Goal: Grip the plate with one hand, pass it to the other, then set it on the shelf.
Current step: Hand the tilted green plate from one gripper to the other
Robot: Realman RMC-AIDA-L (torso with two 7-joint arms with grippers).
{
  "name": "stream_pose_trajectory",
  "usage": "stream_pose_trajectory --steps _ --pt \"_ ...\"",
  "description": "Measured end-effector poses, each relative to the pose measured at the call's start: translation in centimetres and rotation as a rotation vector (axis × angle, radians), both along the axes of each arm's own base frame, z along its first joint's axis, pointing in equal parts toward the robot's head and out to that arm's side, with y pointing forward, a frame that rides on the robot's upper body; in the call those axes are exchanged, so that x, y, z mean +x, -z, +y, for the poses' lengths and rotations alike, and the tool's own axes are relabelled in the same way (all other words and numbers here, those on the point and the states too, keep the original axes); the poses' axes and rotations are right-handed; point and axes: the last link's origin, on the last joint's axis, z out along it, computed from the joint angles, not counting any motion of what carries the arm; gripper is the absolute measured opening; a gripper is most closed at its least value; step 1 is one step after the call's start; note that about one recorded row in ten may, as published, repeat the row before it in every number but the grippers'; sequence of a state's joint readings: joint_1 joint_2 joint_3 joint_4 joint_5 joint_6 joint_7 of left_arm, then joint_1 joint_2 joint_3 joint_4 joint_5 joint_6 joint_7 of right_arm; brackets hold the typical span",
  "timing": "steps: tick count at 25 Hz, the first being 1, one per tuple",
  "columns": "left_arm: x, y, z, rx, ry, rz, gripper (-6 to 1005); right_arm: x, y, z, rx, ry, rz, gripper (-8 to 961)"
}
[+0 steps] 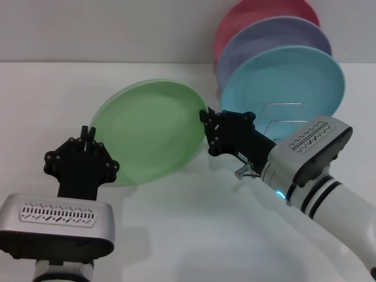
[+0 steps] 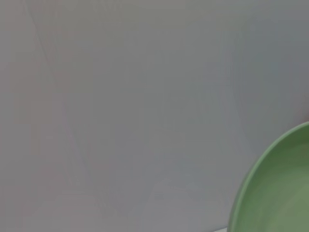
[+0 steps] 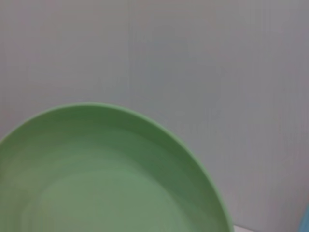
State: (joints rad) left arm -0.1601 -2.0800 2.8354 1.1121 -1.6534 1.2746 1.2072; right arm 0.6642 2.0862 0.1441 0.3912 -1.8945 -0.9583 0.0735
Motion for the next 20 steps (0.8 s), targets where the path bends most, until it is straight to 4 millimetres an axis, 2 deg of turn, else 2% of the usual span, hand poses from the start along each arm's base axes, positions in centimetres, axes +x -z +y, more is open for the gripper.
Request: stream_pose_trajectory --steps 5,17,20 --pt "-0.02 0.06 -0.04 -0.004 0.0 0.0 28 0.02 0.04 -0.03 -0.001 0.002 0.0 17" --pt "-0.38 0.02 -0.08 -0.007 -0.007 0.007 106 0.09 0.06 -0.12 0.0 0.003 0.0 18" --pt "-0.53 -0.09 -0.05 -0.003 -0.01 0.009 171 0.07 0.12 -0.24 0.006 -0.006 -0.011 18"
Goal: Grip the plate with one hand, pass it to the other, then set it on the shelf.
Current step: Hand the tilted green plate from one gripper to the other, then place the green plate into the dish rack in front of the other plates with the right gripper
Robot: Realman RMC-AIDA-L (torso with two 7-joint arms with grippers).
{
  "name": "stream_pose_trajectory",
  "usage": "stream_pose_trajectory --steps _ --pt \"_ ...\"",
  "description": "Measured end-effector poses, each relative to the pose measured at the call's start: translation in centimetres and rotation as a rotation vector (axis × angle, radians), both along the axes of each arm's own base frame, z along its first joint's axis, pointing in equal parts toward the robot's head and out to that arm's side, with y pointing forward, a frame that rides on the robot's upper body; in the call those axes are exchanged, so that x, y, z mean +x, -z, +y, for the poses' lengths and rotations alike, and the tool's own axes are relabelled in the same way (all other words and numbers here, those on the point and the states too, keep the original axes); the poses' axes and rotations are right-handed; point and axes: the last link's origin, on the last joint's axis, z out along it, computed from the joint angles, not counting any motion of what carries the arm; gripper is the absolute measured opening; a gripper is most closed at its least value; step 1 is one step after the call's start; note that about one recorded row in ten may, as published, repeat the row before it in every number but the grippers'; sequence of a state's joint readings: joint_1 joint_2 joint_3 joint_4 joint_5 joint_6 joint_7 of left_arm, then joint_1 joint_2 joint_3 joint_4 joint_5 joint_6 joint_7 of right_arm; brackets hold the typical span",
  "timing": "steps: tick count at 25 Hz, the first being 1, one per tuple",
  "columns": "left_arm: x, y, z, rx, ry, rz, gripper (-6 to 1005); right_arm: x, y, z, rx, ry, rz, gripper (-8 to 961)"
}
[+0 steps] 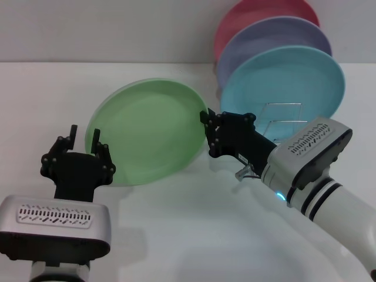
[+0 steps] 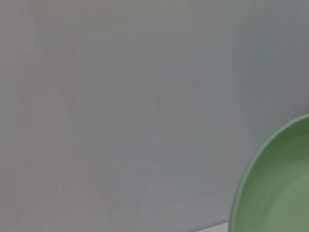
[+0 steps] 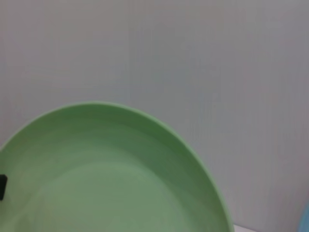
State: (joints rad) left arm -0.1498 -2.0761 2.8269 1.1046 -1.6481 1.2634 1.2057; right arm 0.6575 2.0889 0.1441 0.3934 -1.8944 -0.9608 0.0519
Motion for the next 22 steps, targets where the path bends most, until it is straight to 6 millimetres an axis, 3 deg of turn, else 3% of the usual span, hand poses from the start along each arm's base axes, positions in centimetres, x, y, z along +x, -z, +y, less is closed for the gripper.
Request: stream_pose_trajectory --steps 7,13,22 --pt "0.0 -0.3 -0.1 0.014 -0.003 -0.005 323 0.1 0.0 0.0 0.004 0.005 0.002 18" --pt "1.7 -2.2 -1.9 0.118 0.106 -0.132 555 0.1 -0.4 0.3 0.022 0.018 0.013 19" --pt "1.6 -5.1 -2.8 0.24 0.197 -0.272 562 -0.2 -1.0 0.5 0.052 -0.003 0.039 19"
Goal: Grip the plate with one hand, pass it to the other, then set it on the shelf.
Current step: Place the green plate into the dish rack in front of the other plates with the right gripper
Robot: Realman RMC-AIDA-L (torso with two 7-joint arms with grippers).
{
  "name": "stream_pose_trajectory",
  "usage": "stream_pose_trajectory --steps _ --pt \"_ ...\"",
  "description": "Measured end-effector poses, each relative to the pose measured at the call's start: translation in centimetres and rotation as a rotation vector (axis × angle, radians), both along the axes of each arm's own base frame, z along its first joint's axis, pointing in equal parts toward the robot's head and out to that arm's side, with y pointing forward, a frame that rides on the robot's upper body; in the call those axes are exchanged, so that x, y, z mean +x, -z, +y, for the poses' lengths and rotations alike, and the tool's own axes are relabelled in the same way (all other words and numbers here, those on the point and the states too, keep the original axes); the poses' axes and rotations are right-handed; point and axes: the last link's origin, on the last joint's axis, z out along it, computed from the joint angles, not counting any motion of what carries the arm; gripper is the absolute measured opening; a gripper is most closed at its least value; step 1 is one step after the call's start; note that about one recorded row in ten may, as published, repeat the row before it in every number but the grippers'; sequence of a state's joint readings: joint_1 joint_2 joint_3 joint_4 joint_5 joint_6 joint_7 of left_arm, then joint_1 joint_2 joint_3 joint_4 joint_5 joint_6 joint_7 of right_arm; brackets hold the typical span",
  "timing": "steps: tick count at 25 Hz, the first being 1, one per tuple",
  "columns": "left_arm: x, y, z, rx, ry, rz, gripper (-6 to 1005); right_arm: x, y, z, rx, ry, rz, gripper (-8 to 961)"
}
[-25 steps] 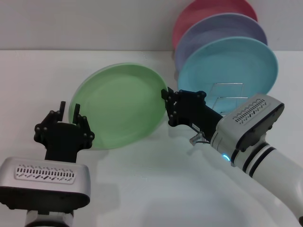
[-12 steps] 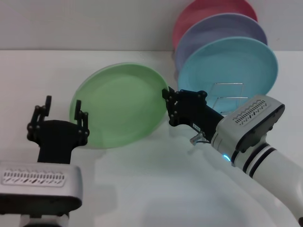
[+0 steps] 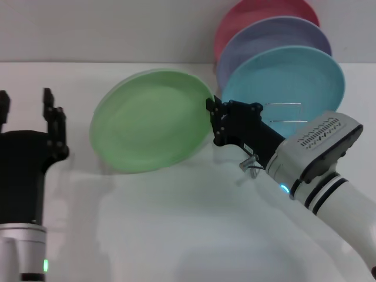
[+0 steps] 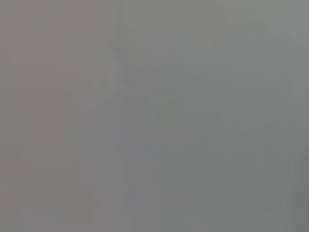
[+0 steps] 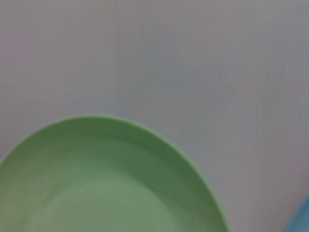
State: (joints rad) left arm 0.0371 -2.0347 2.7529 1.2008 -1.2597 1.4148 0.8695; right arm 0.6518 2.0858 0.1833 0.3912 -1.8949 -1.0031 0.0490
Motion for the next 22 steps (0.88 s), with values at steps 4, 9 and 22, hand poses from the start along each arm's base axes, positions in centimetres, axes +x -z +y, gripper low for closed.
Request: stream_pose_trajectory --steps 4,9,22 --pt "-0.5 -1.2 0.0 0.031 0.007 -0.051 566 -0.3 -0.5 -0.1 0.025 -0.023 0.025 19" --pt "-1.6 -2.5 0.4 0.058 0.014 -0.125 570 -0.7 -1.2 -0.4 0.061 -0.063 0.065 20" --pt "-8.8 -3.9 3.0 0.009 0.054 -0.448 580 0.6 -6.1 -5.9 0.305 -0.214 0.291 21"
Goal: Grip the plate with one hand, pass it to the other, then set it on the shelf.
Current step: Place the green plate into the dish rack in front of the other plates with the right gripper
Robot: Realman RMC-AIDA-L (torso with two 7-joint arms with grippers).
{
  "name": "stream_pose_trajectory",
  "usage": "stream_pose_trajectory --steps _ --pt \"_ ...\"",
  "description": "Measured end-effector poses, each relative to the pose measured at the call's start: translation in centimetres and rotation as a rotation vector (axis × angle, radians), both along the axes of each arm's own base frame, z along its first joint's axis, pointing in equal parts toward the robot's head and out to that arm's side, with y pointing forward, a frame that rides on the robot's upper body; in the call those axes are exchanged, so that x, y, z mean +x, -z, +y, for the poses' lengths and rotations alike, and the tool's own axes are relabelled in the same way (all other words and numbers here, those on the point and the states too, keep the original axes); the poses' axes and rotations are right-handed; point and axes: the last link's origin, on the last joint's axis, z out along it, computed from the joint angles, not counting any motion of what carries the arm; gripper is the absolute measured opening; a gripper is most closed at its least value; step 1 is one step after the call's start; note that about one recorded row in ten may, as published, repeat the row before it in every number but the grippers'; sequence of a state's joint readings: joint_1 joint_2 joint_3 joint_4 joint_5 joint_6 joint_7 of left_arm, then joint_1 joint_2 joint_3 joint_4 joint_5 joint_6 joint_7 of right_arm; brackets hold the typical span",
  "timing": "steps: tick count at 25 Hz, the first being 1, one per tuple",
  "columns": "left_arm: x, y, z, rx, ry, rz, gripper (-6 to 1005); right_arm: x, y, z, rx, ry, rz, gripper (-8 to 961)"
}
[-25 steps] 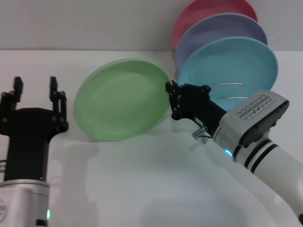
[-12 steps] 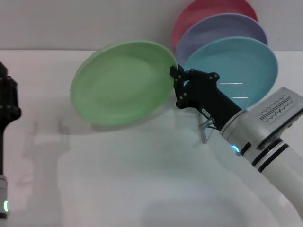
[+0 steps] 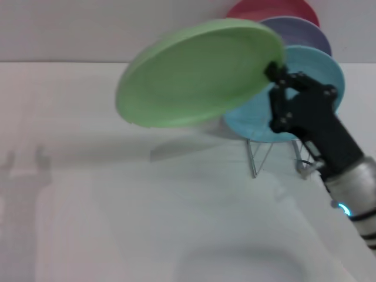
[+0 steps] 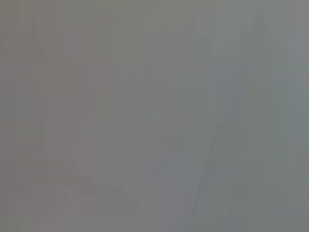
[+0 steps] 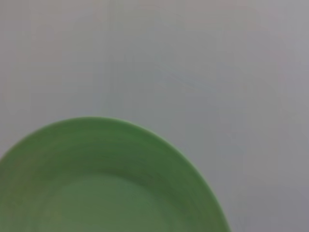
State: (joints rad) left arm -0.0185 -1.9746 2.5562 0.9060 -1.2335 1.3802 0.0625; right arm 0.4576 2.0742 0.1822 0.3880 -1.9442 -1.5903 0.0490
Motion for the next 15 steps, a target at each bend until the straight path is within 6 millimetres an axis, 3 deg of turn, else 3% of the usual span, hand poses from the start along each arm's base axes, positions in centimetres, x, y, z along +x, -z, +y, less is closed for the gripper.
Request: stream_pose_trajectory --steps 6,15 --pt "-2.0 0.1 2.0 -0.084 0.074 -0.059 585 1.4 -2.1 -2.6 0.099 -0.016 0.064 21" --pt "-1.8 0.9 3.7 -0.104 0.1 0.041 592 4.6 -5.1 -5.3 0.285 0.049 0.026 21"
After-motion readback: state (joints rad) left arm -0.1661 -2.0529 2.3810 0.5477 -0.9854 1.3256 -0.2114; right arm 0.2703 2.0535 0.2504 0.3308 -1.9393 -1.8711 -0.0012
